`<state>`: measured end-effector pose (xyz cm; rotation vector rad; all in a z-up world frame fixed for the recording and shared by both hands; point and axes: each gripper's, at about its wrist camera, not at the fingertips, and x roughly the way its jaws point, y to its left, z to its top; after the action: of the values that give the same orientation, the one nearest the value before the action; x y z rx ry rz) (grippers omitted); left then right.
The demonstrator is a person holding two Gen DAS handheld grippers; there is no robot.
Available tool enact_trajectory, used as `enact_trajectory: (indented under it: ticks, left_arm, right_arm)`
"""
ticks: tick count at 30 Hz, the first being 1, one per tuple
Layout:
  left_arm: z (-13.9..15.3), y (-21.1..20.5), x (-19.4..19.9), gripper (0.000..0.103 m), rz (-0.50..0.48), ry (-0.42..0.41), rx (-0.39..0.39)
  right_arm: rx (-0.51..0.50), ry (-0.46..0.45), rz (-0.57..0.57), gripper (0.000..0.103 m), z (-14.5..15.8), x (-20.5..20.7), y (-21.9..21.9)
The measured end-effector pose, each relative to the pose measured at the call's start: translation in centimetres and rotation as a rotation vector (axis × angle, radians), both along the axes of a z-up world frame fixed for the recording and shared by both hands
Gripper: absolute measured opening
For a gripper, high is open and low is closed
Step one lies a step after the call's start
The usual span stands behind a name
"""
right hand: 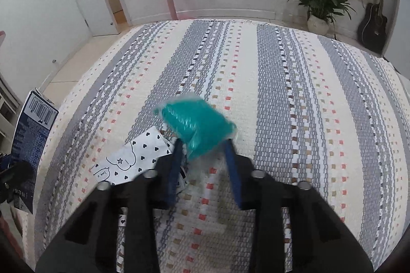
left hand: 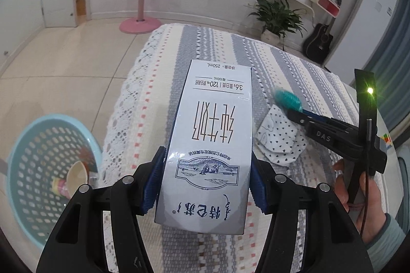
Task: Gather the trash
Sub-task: 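Hold the milk carton in the left gripper while the right grasps the teal packet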
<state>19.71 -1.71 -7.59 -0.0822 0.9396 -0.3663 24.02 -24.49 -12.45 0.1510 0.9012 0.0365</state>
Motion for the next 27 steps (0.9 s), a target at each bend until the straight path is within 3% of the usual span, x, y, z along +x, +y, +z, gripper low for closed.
enact_trajectory:
  ticks: [7, 9, 11, 15, 20, 24, 27]
  left_arm:
    - [0.5, 1.5, -0.5, 0.057, 0.014, -0.020, 0.024]
    - [0.6, 2.0, -0.7, 0.057, 0.016, -0.025, 0.033]
    - [0.9, 2.5, -0.7, 0.057, 0.022, -0.028, 0.030]
    - [1.5, 3.5, -0.8, 0.057, 0.041, -0.042, 0.017]
    - [1.6, 4.1, -0.6, 0.057, 0.053, -0.036, 0.002]
    - [1.4, 4.1, -0.7, 0.057, 0.048, -0.033, 0.005]
    - [1.1, 4.1, -0.6, 0.057, 0.051, -0.025, 0.006]
  right_arm:
    - [0.004, -0.004, 0.013, 0.016, 0.1, -0.3, 0.0]
    - [0.015, -0.017, 0.014, 0.027, 0.3, -0.7, -0.1]
    - [0.014, -0.039, 0.002, 0.063, 0.8, -1.0, -0.3]
    - [-0.010, -0.047, 0.020, 0.064, 1.3, -0.4, 0.0]
    - [-0.180, -0.002, 0.088, 0.064, 0.4, 2.0, 2.7]
    - [-0.224, 0.016, 0.113, 0.064, 0.0, 3.5, 3.7]
    - [-0.171, 0.030, 0.104, 0.064, -0.2, 3.7, 2.9]
